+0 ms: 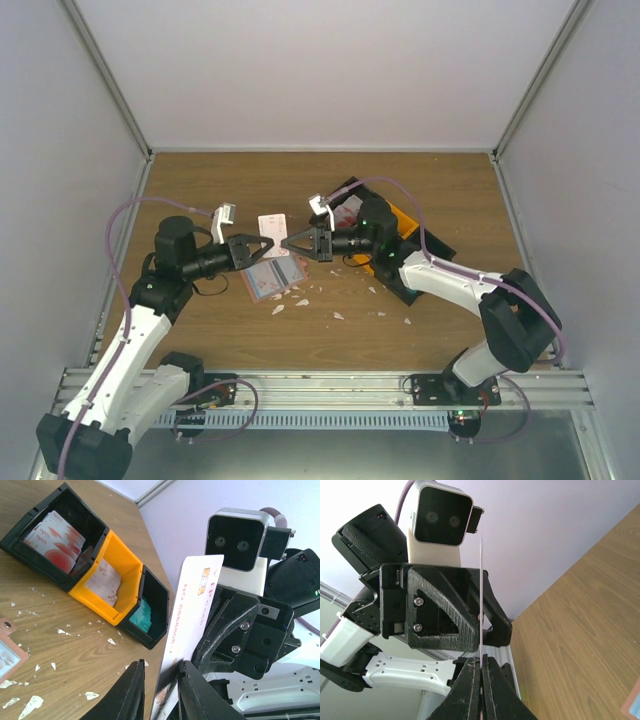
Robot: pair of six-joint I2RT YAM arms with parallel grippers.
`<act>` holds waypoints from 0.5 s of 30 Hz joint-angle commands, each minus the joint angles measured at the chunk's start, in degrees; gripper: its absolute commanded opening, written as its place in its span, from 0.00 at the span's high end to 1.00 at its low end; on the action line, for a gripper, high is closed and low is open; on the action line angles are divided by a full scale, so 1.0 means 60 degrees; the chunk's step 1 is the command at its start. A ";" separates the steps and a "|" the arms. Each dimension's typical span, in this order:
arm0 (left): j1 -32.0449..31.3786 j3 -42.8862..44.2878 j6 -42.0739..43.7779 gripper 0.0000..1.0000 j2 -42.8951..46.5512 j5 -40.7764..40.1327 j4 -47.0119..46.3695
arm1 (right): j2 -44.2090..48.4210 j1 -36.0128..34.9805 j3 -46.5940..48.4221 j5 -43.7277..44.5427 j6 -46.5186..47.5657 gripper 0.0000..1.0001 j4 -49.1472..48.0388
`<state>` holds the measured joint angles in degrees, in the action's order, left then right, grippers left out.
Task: Put the credit cards into the card holder
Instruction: Adjust the credit card.
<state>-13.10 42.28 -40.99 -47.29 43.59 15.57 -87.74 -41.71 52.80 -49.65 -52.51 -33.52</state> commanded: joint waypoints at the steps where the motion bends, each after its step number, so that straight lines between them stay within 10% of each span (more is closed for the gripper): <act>1: 0.0173 0.0081 0.0083 0.79 0.0001 -0.0051 -0.0407 | 0.0239 0.0151 0.0049 -0.0573 0.0576 0.99 0.0559; 15: 0.0281 -0.0272 0.0251 1.00 -0.0322 0.0399 -0.0724 | -0.0047 0.0207 0.0315 -0.0712 0.0880 0.87 0.1534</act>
<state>-11.86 42.09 -40.29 -48.66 46.26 14.06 -87.68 -40.36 53.06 -52.71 -49.28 -26.55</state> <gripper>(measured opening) 0.023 0.066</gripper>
